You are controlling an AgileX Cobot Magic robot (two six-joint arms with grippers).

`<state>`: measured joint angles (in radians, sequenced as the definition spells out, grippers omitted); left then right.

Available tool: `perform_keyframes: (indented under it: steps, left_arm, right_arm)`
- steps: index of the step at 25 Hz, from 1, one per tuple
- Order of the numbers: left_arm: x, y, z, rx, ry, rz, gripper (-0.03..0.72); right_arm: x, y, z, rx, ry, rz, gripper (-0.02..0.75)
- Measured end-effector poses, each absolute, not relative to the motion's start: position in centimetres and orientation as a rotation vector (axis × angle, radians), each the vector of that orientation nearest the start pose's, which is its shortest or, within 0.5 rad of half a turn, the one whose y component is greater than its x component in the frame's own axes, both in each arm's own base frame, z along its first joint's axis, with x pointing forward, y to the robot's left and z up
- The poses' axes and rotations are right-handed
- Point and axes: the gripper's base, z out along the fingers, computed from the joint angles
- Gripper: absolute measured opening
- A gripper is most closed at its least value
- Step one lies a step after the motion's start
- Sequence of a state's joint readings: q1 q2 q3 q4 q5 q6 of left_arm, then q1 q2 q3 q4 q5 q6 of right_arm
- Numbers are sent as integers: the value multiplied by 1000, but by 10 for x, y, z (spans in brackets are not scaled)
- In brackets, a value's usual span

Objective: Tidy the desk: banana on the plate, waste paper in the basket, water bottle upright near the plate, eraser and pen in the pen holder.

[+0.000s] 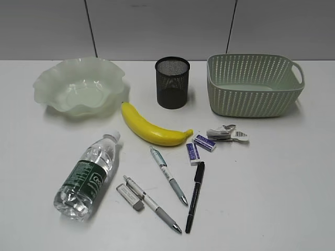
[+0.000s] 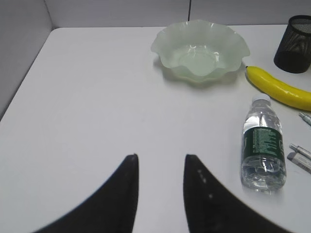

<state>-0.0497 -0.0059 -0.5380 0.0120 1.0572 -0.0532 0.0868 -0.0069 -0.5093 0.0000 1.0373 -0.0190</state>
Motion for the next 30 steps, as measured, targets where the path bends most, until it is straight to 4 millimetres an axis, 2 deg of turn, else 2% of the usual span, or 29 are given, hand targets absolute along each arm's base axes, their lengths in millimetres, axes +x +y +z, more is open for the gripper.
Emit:
perform_keyframes:
  steps: [30]
  left_arm:
    - [-10, 1, 288, -4, 1997, -52, 237]
  right_arm:
    - [-6, -1, 282, -106, 2002, 43, 368]
